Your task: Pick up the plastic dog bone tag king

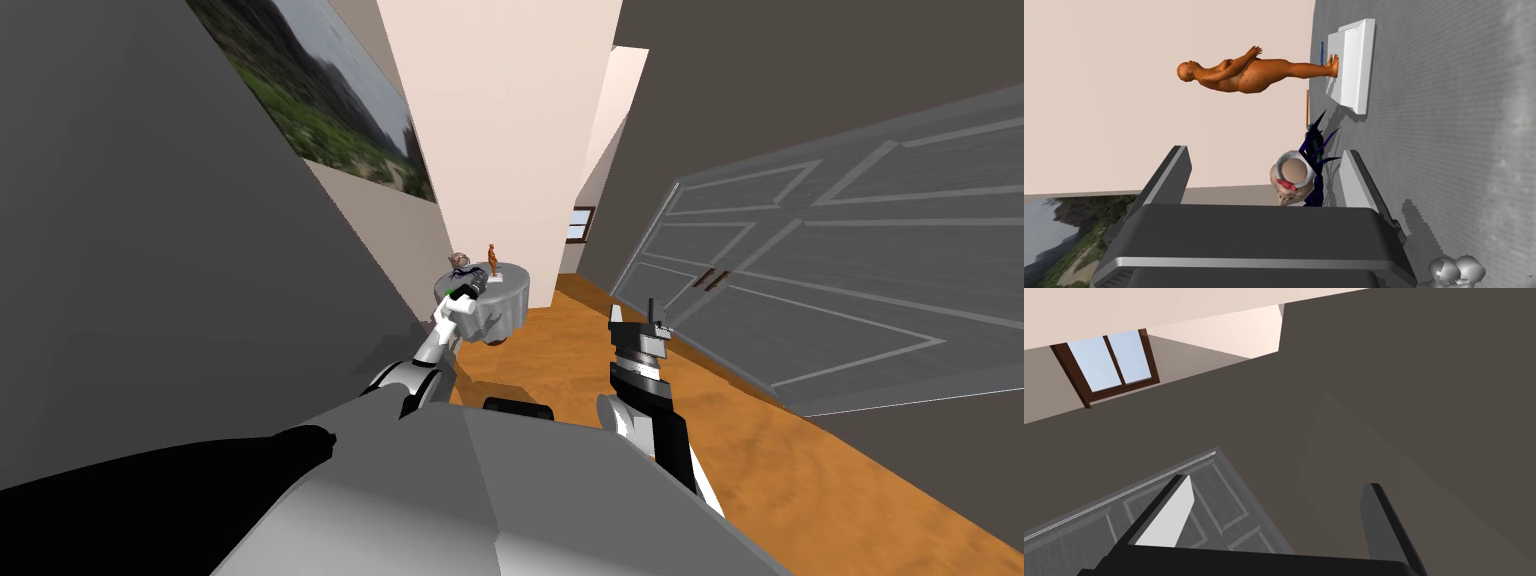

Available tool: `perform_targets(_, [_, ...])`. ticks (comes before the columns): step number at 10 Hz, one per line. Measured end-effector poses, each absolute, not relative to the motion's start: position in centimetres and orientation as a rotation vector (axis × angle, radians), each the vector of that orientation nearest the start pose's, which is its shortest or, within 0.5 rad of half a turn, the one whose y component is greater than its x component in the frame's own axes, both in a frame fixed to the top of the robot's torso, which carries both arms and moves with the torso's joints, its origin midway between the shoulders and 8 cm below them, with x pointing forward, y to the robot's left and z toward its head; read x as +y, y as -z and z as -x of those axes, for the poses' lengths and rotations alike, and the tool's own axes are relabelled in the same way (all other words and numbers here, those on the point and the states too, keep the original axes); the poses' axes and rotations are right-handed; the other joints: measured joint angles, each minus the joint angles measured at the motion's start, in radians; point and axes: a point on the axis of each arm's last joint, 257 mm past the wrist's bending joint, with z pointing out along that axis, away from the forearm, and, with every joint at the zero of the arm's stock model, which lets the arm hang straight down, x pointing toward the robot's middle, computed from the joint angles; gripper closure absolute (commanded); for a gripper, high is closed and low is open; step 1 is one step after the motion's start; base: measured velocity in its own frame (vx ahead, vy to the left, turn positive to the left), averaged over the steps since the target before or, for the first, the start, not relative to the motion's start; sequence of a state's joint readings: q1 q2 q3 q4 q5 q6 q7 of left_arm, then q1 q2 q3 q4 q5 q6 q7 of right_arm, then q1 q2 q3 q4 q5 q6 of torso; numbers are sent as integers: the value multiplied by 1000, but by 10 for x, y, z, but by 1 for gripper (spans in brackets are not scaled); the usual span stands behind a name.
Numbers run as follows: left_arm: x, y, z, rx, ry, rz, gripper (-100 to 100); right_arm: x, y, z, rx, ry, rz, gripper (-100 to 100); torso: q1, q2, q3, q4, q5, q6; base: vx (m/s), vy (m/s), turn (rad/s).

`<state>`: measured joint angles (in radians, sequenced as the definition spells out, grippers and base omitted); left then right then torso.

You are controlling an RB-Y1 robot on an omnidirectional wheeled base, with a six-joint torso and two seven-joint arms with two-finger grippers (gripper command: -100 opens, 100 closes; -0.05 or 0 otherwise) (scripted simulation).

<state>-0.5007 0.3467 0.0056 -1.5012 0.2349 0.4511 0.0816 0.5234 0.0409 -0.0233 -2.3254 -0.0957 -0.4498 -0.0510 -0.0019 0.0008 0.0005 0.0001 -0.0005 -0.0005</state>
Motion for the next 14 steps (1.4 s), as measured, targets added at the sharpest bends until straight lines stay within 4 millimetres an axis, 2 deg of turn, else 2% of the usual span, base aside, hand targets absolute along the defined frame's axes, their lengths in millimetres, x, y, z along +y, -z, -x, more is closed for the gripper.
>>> perform_targets(7, [255, 82, -687, 1443, 1105, 1273, -100, -304, -28, -337, 516, -1371, -779, 0, 1, -1, -1, 0, 0, 0, -7, -21, 14])
perform_targets(14, [268, 92, -699, 1546, 973, 1399, -100, -304, -28, -337, 516, -1371, -779, 0, 1, -2, -1, 0, 0, 0, 5, -19, 22])
